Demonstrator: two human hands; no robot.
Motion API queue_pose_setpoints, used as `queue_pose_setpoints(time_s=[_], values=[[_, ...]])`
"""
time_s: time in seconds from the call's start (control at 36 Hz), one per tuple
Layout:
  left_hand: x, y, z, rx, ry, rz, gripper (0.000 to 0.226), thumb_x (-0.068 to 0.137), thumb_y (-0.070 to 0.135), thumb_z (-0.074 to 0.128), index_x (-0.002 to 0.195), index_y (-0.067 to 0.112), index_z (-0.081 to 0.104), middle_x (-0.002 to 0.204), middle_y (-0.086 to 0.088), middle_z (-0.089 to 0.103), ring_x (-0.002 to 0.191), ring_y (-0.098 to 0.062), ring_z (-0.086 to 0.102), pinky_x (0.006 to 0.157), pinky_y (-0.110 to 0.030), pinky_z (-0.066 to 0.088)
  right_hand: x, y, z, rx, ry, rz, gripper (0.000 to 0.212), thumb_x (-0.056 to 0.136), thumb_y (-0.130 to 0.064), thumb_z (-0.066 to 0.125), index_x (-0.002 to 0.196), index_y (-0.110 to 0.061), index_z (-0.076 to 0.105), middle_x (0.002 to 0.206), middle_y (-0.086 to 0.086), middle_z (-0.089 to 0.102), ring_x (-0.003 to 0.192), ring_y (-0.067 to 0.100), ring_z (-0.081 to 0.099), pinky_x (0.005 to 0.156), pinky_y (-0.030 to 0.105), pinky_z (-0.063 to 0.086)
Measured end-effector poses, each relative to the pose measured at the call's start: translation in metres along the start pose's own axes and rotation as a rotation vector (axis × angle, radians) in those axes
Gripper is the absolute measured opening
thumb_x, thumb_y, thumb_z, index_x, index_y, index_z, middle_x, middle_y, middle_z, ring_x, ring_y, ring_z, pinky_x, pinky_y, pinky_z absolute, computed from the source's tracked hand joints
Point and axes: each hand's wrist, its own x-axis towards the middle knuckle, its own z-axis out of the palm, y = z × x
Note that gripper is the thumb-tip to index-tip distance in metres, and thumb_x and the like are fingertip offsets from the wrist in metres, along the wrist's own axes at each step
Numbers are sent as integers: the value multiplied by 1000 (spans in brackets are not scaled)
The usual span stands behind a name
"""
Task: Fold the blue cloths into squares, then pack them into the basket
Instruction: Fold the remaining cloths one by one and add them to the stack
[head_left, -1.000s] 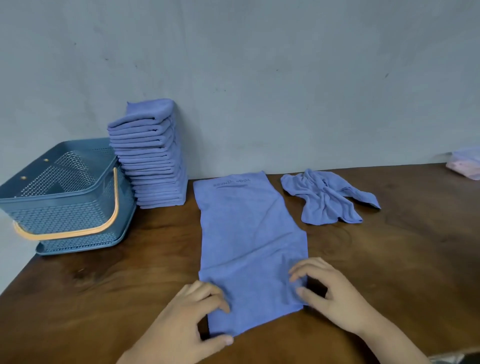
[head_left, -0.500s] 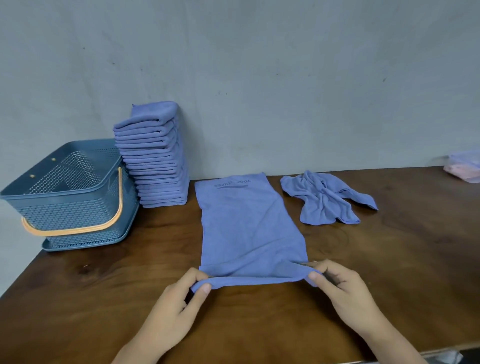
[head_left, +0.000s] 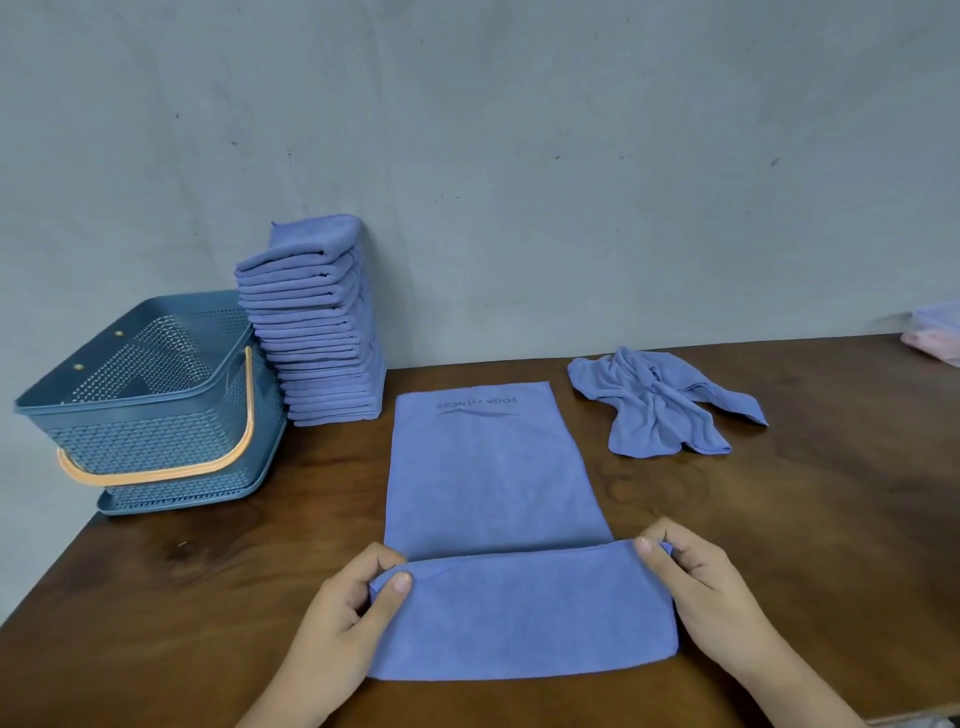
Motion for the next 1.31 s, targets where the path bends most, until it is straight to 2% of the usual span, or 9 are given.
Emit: queue_pose_setpoints(time_s=[0.11,0.33,0.47,0.58,0.64,0.69,0.81,0.97,1.31], values=[[8,3,-5,-103,17,-2,43,98,52,60,89,10,65,76,-6,54,72,-15,50,67,-24,38,13,-7,6,-11,15,10,35,103,-38,58,85,-9,62,80,15,53,74,14,51,75,36,41],[78,11,-21,-268,59,-59,40,100,35,63,80,1,54,85,-31,50,80,-28,49,78,-40,32,87,-30,18,31,87,48,37,108,-41,54,77,-22,60,74,-10,52,71,4,49,74,29,39],[150,15,-32,-213,199,-144,33,106,21,60,74,14,63,79,-7,62,81,-20,57,80,-38,40,165,-33,24,-16,178,46,45,108,-44,54,76,-14,48,67,-3,38,60,9,36,62,30,31],[216,-3,-34,126,350,-276,29,109,43,50,116,22,68,117,0,72,116,-22,64,93,-36,46,234,-16,33,-172,269,43,37,108,-44,53,81,-18,55,70,-10,50,67,11,50,66,34,37],[230,-16,-26,374,383,-263,47,109,49,45,141,17,55,142,-7,59,134,-28,52,107,-42,42,252,-5,41,-263,250,113,32,107,-46,55,123,-21,64,113,-6,66,107,17,64,87,35,47],[228,-28,-10,578,343,-107,50,109,50,43,144,16,52,145,-5,56,135,-28,50,112,-45,42,255,7,51,-421,212,95,51,105,-47,57,146,-17,53,142,6,57,130,27,56,104,41,47],[211,-48,27,920,62,132,57,104,61,30,139,26,58,141,7,59,135,-20,52,116,-42,37,242,30,74,-739,31,-125,47,105,-42,56,147,-20,55,150,1,53,140,26,47,113,41,41],[191,-71,38,961,-279,-76,75,102,77,19,167,44,4,176,17,-7,162,-11,-14,131,-47,-7,219,44,87,-995,-337,-88,69,106,-71,19,168,-42,8,176,-14,-6,162,14,-8,132,47,-1],[108,-44,47,1001,-304,-91,75,101,79,12,163,48,-16,170,20,-29,155,-9,-33,130,-46,-13,136,32,81,-1055,-365,-77,71,102,-75,10,164,-49,-12,171,-18,-26,156,6,-28,131,44,-11]])
